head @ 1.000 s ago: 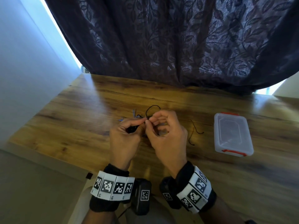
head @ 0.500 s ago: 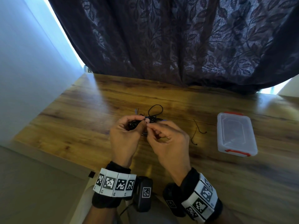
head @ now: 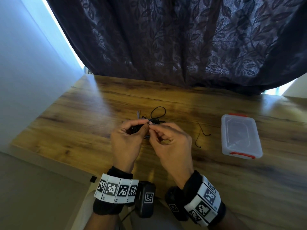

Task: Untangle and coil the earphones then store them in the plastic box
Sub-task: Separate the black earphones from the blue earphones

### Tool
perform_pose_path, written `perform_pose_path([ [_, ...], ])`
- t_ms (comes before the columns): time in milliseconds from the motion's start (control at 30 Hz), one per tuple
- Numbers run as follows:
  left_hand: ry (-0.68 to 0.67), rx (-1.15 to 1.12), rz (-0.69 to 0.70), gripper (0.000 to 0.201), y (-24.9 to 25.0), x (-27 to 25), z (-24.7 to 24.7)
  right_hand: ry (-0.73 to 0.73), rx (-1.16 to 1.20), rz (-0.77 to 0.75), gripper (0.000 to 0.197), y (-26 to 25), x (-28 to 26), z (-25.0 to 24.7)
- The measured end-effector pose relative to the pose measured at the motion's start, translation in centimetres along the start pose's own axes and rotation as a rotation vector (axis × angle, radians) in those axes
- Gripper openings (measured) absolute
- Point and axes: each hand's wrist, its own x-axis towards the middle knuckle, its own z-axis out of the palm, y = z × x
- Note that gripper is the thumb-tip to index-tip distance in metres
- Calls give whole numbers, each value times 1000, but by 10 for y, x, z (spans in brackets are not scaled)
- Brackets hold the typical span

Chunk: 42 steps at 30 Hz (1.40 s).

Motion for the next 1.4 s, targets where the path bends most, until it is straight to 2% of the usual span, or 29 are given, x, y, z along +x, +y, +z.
perform_pose_path([
  [333,-7,13,-2,14,0,1,-1,-13,-3,0,22,-2,1,0],
  [567,-29,89,74,16,0,-1,-3,21,50,44,19,-4,6,1],
  [700,-85,198,173,17,3,-1,-5,-84,125,226,27,-8,15,-5],
  [833,-111,279,223,16,5,0,-8,-183,64,179,18,-8,26,-12],
  [900,-108,281,200,15,6,1,-8,-209,46,162,13,-8,28,-12],
  [1000,-100,269,143,15,8,-1,-5,-248,34,122,17,-6,26,-11],
  [1100,-82,210,20,13,3,-1,-6,-257,39,82,19,-5,22,-10],
  [1300,-191,107,-138,15,5,0,-13,-226,68,120,16,1,14,-11],
  [1400,-253,-49,-247,20,3,2,-17,-213,59,141,18,2,14,-11],
])
